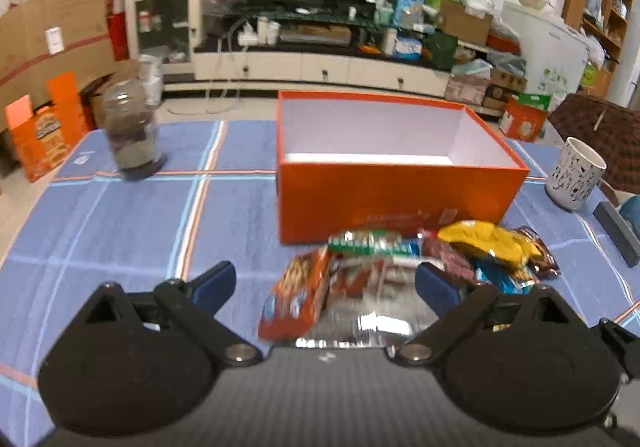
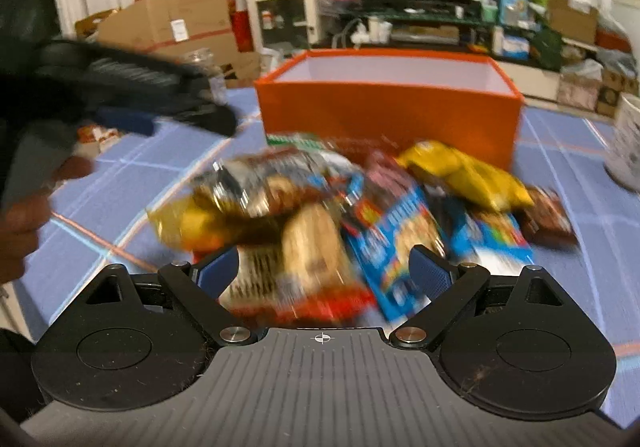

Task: Organize snacks
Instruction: 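Grasp a silver snack bag with the left tool while the right tool grasps a biscuit pack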

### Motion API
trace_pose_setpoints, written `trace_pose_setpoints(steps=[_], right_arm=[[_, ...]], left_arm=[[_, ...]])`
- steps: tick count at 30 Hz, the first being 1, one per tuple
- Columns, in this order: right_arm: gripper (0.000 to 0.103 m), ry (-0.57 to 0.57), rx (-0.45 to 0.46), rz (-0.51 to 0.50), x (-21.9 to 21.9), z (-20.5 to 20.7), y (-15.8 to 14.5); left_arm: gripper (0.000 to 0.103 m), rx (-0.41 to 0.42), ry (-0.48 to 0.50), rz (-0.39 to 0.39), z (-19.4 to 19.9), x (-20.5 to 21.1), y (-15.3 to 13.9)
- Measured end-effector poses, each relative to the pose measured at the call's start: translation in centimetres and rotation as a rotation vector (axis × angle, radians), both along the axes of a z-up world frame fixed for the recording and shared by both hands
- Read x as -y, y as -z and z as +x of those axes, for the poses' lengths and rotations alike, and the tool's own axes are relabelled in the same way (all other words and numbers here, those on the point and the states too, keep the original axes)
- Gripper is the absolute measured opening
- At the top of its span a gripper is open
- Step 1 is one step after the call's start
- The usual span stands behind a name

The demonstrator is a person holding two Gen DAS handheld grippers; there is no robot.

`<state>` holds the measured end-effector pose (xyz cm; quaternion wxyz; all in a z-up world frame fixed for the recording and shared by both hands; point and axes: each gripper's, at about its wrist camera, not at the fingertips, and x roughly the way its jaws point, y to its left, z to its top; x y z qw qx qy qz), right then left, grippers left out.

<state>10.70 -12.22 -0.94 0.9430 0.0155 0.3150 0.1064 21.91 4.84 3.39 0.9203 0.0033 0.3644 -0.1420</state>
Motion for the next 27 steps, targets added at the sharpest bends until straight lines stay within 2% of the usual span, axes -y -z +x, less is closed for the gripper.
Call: trace_pose_setpoints(steps=[2, 6, 8, 10, 12, 13, 15, 16, 18, 21, 25, 26, 27], right_arm=[[0.085, -0.013, 0.018, -0.004, -0.6, 0.7, -0.5], [0.086, -0.006, 0.004, -0.003, -1.1, 1.3, -0.1], [0.084, 0.008, -0.03, -0.039, -1.4, 1.5, 1.2], [0.066, -0.003, -0.057, -0.036, -1.4, 1.8, 2.2], [0.056, -0.01, -0.065, -0.021, -1.5, 2.3, 3.0], [0.043, -0.012, -0.07, -0.025, -1.4, 2.4, 3.3], [0.034, -0.022, -0.078, -0.01, -1.0, 2.5, 3.4], [0.032, -0.022, -0.077, 0.006, -0.7, 2.2, 3.4], [0.03, -0.024, -0.075, 0.014, -0.2, 1.3, 3.4], [0.03, -0.006, -0.077, 0.017, 0.4, -0.5, 3.3], [0.03, 0.023, -0.1, 0.056, 1.3, -2.7, 3.4], [0.031, 0.026, -0.104, 0.054, 1.3, -2.6, 3.6], [0.033, 0.029, -0.105, 0.051, 1.3, -2.3, 3.8]], left_arm=[[0.096, -0.039, 0.023, -0.024, 1.4, -0.4, 0.4], [0.096, -0.154, 0.087, -0.168, 2.9, -0.7, 2.1], [0.096, -0.148, 0.112, -0.142, 2.5, 0.3, 2.7], [0.096, -0.135, 0.143, -0.083, 2.4, 1.6, 3.3], [0.095, -0.157, 0.149, -0.052, 2.7, 2.3, 4.1], [0.093, -0.166, 0.142, -0.055, 2.8, 2.3, 4.3], [0.077, -0.179, 0.152, -0.072, 2.5, 1.8, 4.3], [0.076, -0.19, 0.154, -0.084, 2.3, 1.5, 4.4], [0.066, -0.203, 0.15, -0.099, 1.4, 0.9, 4.5], [0.064, -0.218, 0.115, -0.123, -0.5, -0.2, 4.5], [0.064, -0.198, 0.099, -0.118, -3.2, -0.9, 4.4], [0.066, -0.195, 0.107, -0.109, -3.2, -0.7, 4.5], [0.073, -0.199, 0.107, -0.095, -3.0, -0.5, 4.7]])
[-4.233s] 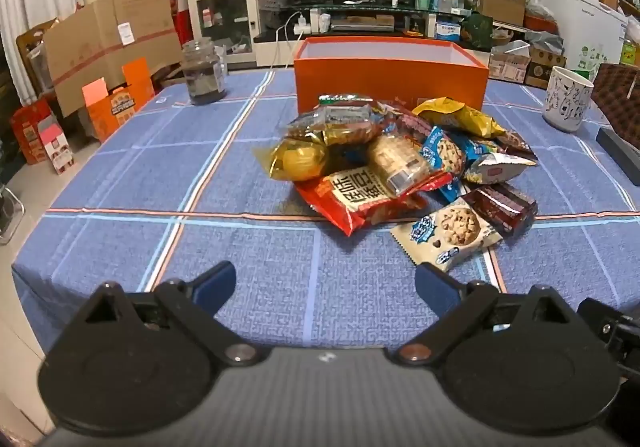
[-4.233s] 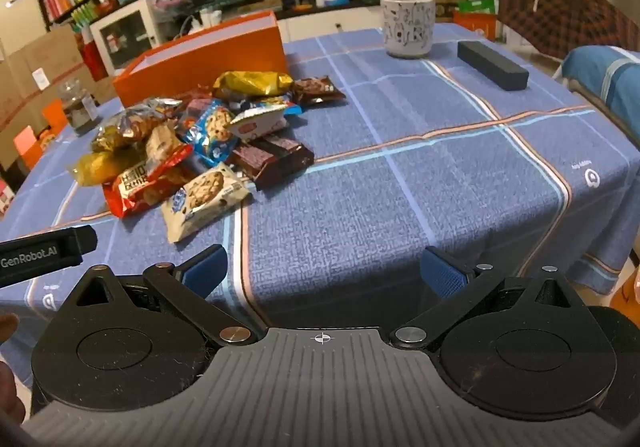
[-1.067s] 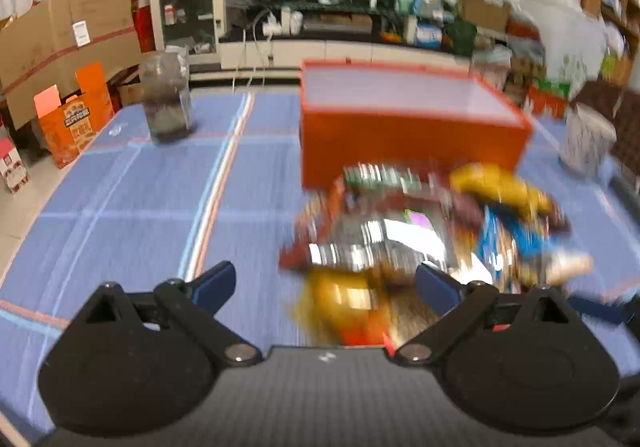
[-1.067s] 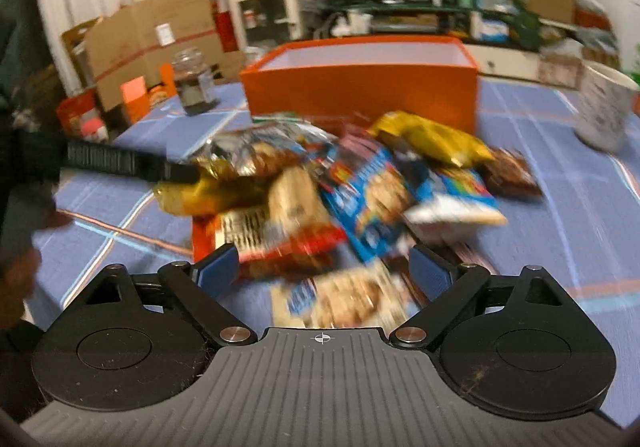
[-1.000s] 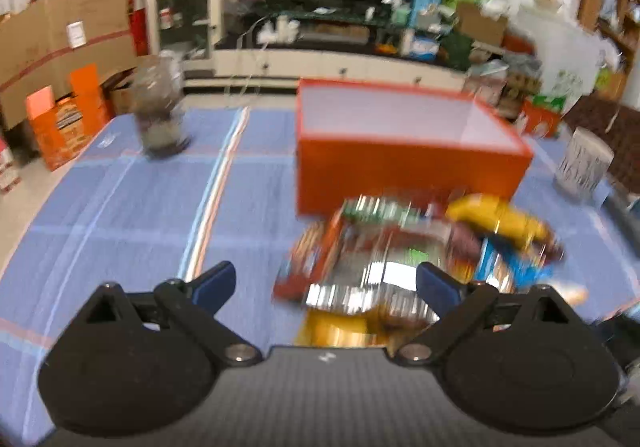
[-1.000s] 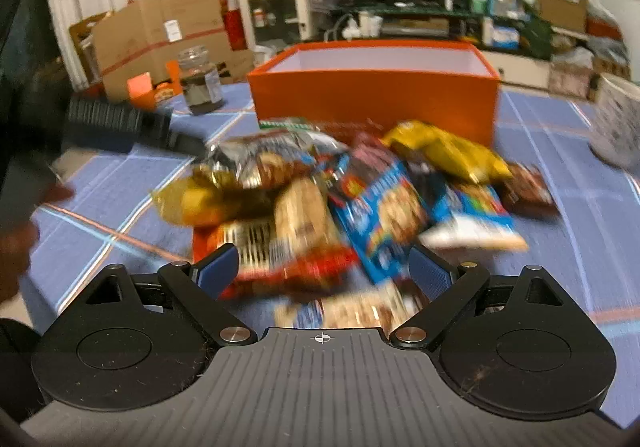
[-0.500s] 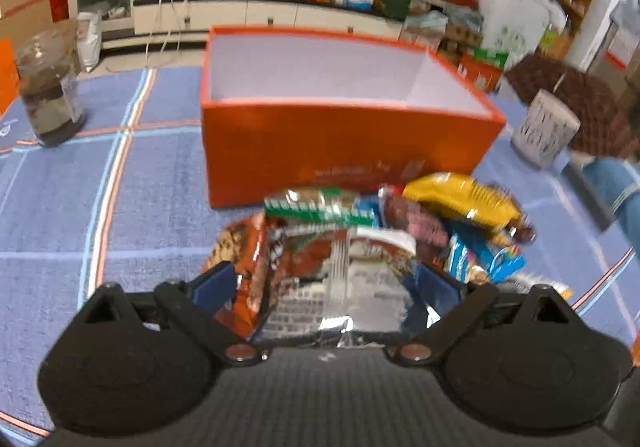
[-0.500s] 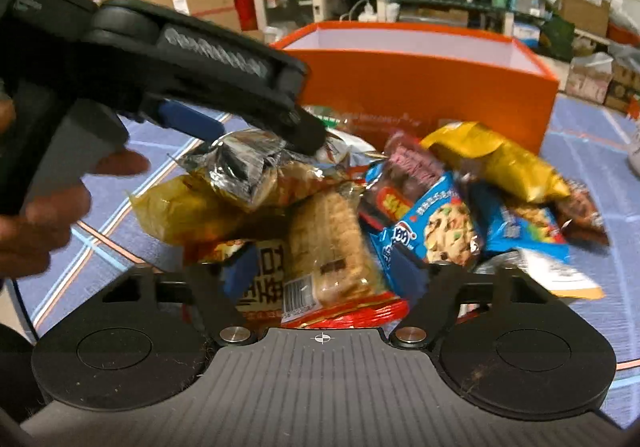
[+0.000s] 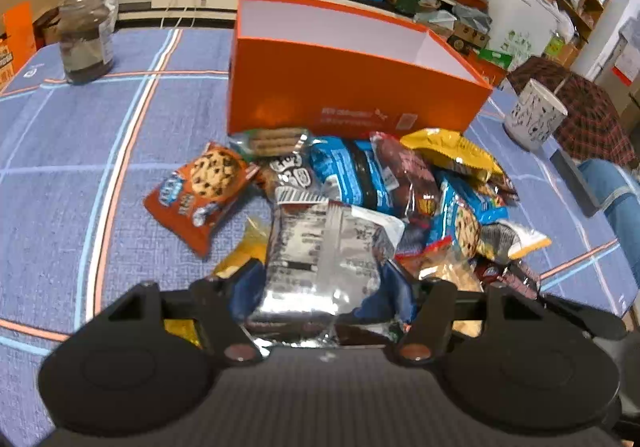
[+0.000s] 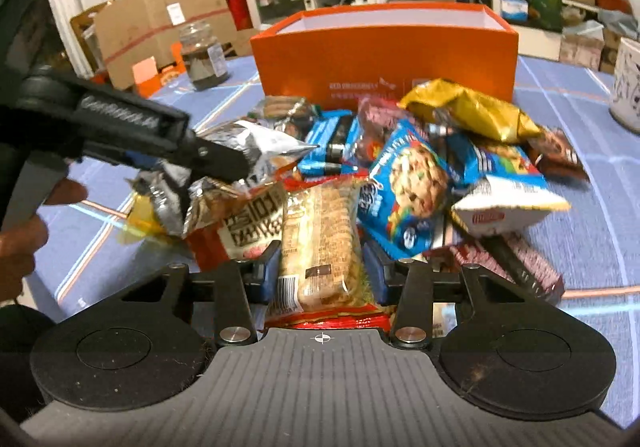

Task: Organize snacks
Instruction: 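Grasp a silver snack bag with the left tool while the right tool grasps a biscuit pack, then carry both packs over the orange box and open both tools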

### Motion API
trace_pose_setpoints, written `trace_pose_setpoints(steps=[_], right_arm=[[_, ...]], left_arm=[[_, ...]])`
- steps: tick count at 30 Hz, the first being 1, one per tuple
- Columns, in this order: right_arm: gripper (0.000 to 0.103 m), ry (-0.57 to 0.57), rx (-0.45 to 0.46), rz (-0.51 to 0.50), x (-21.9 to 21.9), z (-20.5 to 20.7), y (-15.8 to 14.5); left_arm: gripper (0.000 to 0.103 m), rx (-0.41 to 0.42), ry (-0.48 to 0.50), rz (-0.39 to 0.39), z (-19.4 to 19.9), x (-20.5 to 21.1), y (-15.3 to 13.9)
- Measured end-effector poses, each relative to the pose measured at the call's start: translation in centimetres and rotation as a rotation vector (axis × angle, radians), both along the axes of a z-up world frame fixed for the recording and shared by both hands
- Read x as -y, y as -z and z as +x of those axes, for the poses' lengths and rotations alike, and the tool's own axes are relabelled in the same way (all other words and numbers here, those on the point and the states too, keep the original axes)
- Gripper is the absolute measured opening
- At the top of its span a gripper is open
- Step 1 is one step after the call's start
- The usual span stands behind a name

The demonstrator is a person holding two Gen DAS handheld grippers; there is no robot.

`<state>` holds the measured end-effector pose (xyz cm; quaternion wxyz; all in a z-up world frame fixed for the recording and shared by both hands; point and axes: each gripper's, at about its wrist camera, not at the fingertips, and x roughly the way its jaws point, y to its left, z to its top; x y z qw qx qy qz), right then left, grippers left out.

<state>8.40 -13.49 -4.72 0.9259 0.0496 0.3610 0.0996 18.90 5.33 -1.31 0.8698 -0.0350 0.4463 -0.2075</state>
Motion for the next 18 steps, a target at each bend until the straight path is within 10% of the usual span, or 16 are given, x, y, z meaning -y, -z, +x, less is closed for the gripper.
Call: trace_pose_setpoints(steps=[4, 8, 18], right_arm=[[0.035, -0.007, -0.02, -0.005, -0.3, 1.6, 0.2], [0.024, -0.033, -0.029, -0.023, -0.5, 1.9, 0.5], [0.023, -0.043, 0.122, 0.056, 2.1, 2.4, -6.1]], left_arm=[[0.08, 0.019, 0.019, 0.058, 0.6, 1.0, 0.1], [0.066, 0.025, 0.04, 0.053, 0.4, 1.1, 0.1], [0.062, 0.129, 0.007, -0.095, 2.6, -1.7, -6.2]])
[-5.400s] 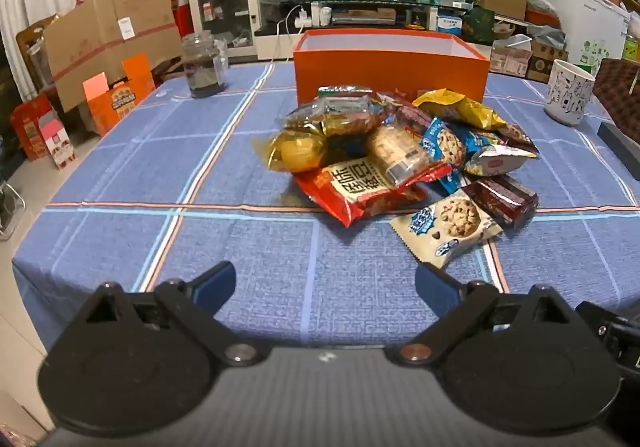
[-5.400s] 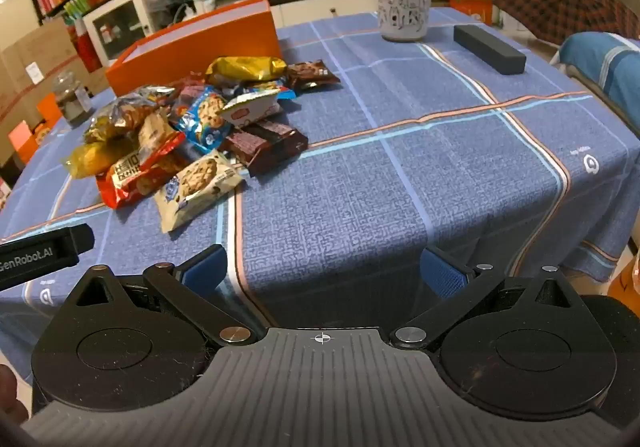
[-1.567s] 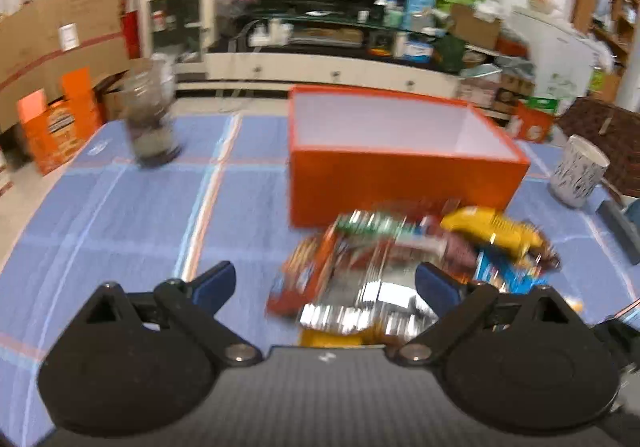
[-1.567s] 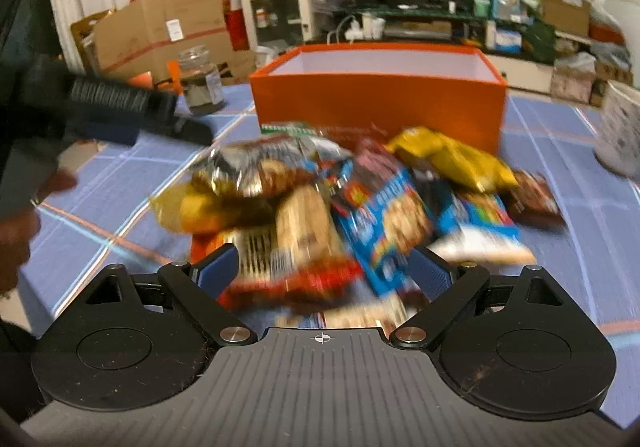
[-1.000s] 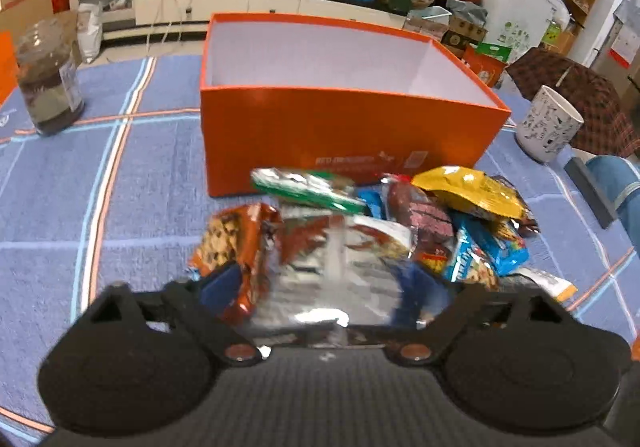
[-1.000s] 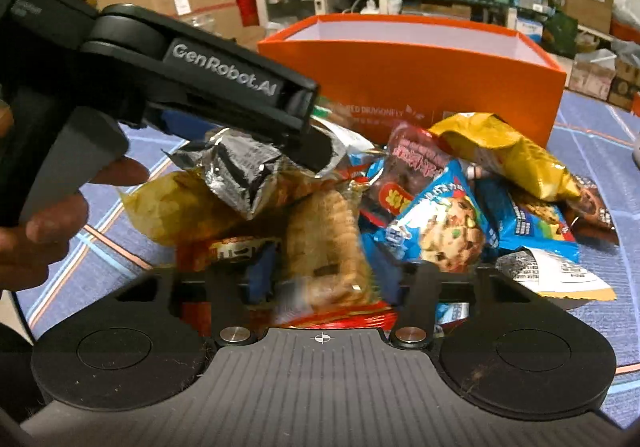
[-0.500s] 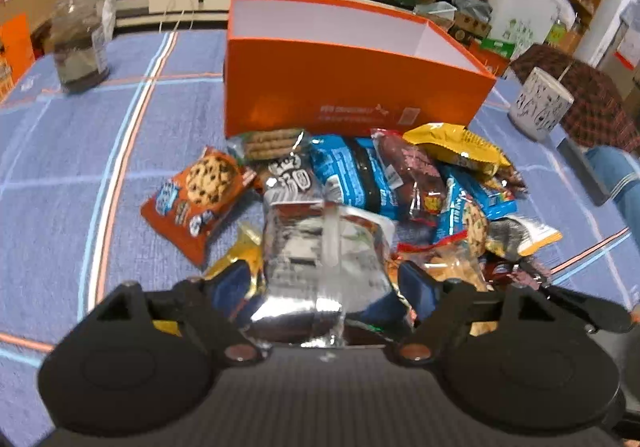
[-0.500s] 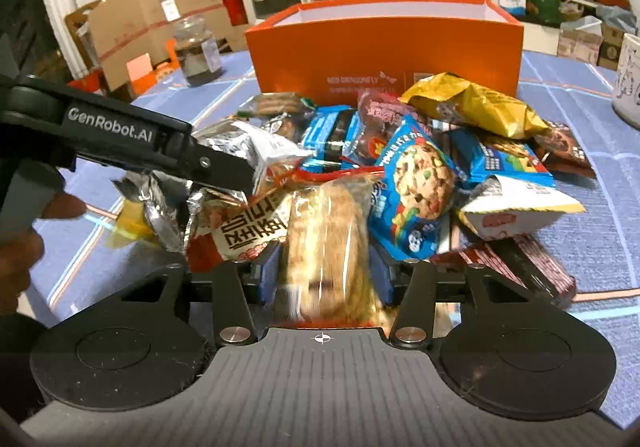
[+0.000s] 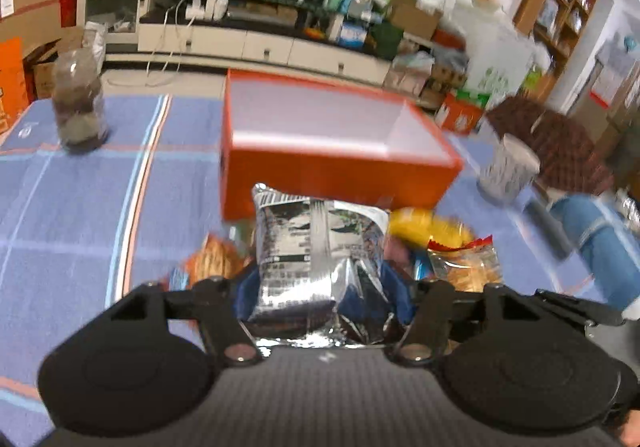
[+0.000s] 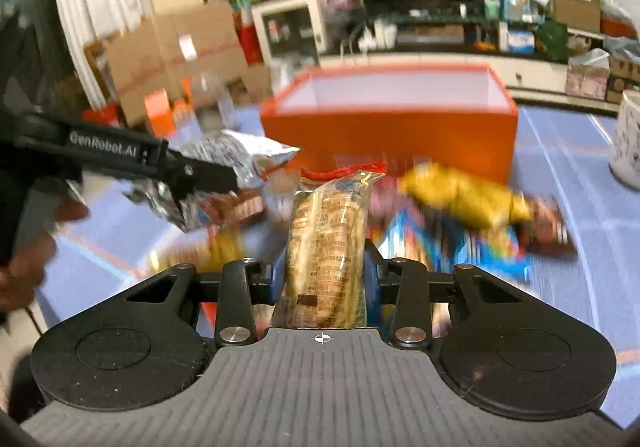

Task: Organize snacks
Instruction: 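Carry both packs over the orange box and open both tools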

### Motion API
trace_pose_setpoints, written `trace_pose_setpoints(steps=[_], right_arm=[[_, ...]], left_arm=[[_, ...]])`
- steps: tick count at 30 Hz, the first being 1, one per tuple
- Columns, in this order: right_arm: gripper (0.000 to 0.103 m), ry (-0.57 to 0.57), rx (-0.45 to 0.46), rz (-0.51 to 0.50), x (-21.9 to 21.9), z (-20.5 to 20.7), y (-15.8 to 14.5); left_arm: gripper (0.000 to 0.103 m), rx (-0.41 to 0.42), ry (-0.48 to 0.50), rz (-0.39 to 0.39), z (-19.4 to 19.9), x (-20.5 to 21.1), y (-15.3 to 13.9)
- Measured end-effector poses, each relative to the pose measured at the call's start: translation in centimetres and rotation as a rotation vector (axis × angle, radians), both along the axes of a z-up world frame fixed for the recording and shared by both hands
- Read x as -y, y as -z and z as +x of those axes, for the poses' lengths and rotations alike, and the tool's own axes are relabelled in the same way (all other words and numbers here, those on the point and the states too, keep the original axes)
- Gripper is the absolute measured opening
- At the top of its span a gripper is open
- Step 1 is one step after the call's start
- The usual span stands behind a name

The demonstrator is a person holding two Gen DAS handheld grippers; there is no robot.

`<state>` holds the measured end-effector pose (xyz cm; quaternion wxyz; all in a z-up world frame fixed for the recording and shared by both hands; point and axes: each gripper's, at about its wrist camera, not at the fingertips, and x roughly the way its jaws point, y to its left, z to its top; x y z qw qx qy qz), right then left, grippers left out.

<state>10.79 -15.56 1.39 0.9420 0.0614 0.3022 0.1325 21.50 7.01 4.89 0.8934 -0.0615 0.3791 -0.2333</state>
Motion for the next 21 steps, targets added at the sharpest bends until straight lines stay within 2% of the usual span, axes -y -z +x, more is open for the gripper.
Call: trace_pose_setpoints(steps=[3, 7, 11, 13, 14, 15, 16, 17, 18, 20, 21], right_arm=[[0.023, -0.001, 0.055, 0.017, 1.2, 4.0, -2.3], [0.023, 0.0, 0.094, -0.009, 2.3, 11.5, -4.4], [0.023, 0.003, 0.067, -0.053, 2.8, 19.0, -4.0], [0.027, -0.011, 0.031, -0.07, 3.1, 22.0, -3.0], [0.029, -0.005, 0.007, -0.079, 3.2, 23.2, -2.5], [0.042, 0.001, -0.011, -0.086, 3.5, 24.1, -2.1], [0.065, 0.013, -0.016, -0.087, 3.8, 24.7, -1.9], [0.078, 0.022, 0.005, -0.086, 4.2, 24.5, -1.8], [0.097, 0.034, 0.045, -0.093, 4.4, 24.1, -2.1], [0.096, 0.082, 0.135, -0.151, 4.8, 22.6, -3.0], [0.096, 0.1, 0.165, -0.188, 4.9, 21.8, -3.5]], left_arm=[[0.062, 0.067, -0.022, 0.04, 3.5, 1.5, -1.7], [0.062, 0.074, -0.017, 0.007, 9.5, 3.5, -2.6], [0.063, 0.08, -0.042, 0.052, 15.3, 5.3, -1.6], [0.064, 0.073, -0.051, 0.07, 17.3, 5.7, -1.1], [0.073, 0.069, -0.055, 0.079, 18.0, 6.0, -0.8], [0.078, 0.064, -0.059, 0.092, 18.5, 6.2, -0.7], [0.078, 0.073, -0.061, 0.097, 18.6, 6.2, -0.8], [0.079, 0.091, -0.061, 0.1, 18.4, 6.2, -0.9], [0.08, 0.105, -0.063, 0.102, 18.0, 6.1, -1.1], [0.083, 0.128, -0.073, 0.109, 16.9, 5.9, -1.3], [0.091, 0.134, -0.077, 0.113, 16.1, 5.7, -1.5]])
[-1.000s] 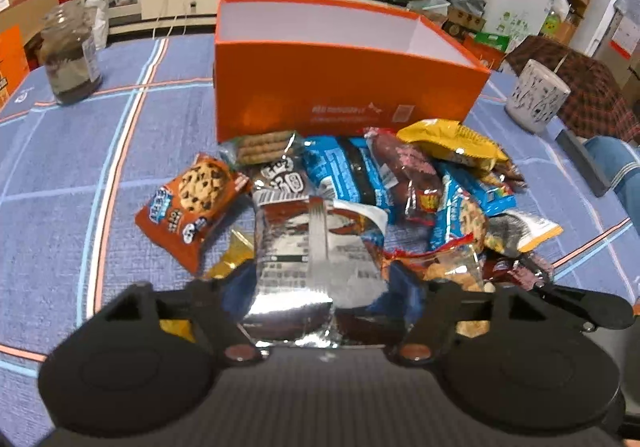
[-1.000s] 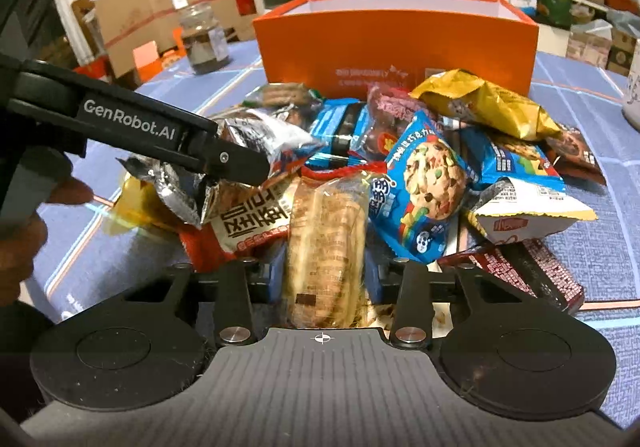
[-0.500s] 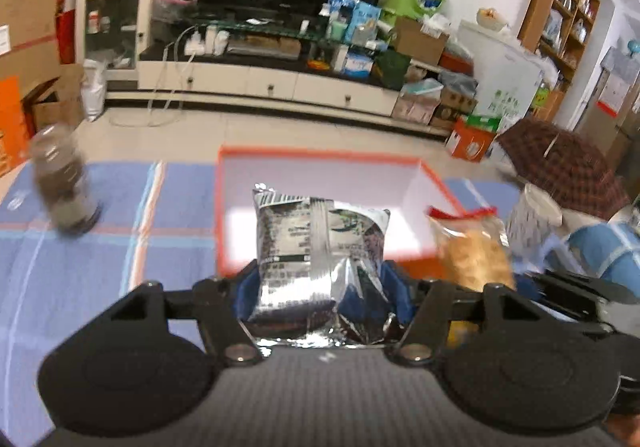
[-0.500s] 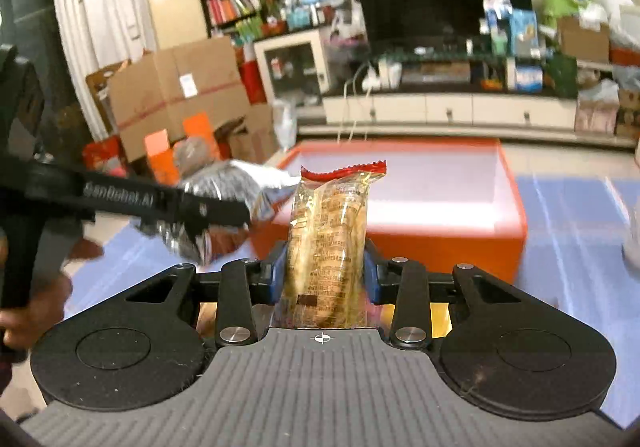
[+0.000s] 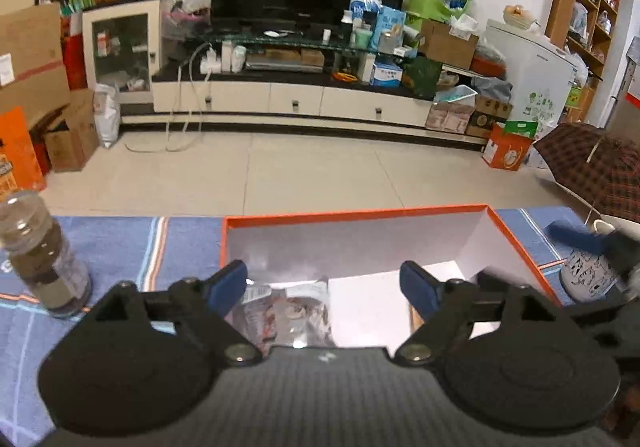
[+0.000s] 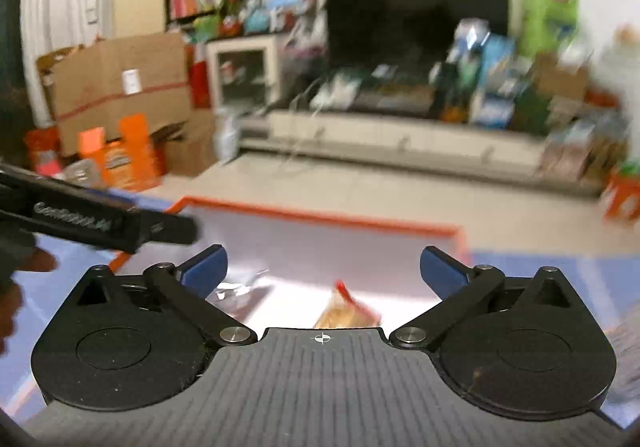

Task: Organize snacks
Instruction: 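Carry both packs over the orange box and open both tools, then grasp a cookie pack with the left tool while the right tool grasps a chocolate bar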

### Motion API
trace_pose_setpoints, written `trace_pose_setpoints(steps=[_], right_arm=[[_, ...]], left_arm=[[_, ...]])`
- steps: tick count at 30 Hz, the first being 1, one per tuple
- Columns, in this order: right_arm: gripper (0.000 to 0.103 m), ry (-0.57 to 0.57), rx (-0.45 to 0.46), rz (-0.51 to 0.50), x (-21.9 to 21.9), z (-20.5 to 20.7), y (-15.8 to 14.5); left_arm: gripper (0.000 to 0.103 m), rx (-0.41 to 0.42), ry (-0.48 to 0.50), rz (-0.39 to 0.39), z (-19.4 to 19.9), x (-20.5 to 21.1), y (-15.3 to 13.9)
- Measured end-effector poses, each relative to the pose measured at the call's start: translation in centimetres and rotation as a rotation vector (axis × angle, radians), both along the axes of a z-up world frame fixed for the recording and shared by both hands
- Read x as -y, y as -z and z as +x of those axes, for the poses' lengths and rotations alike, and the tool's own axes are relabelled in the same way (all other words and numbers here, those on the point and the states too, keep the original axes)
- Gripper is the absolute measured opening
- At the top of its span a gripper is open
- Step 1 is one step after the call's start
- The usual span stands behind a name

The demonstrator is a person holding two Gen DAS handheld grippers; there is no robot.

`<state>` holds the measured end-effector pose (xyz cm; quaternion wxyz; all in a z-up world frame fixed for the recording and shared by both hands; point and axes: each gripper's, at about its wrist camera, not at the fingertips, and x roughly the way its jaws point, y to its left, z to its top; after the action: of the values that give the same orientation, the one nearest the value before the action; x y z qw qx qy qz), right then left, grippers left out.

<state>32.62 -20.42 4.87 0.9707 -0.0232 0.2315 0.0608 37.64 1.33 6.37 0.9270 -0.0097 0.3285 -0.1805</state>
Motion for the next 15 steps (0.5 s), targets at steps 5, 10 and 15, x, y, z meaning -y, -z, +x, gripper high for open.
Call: trace_pose_setpoints(steps=[5, 10, 15], right_arm=[[0.096, 0.024, 0.023, -0.057, 1.5, -5.9, -1.6], [0.096, 0.073, -0.06, -0.023, 3.9, -14.2, 0.3], [0.096, 0.117, -0.168, 0.048, 5.2, -22.6, 4.7]], left_arm=[[0.094, 0.031, 0.024, -0.019, -5.3, -0.6, -0.7], [0.094, 0.009, 0.053, -0.02, -11.9, 0.1, -0.1], [0.094, -0.084, 0.106, -0.017, -19.3, 1.4, 2.8]])
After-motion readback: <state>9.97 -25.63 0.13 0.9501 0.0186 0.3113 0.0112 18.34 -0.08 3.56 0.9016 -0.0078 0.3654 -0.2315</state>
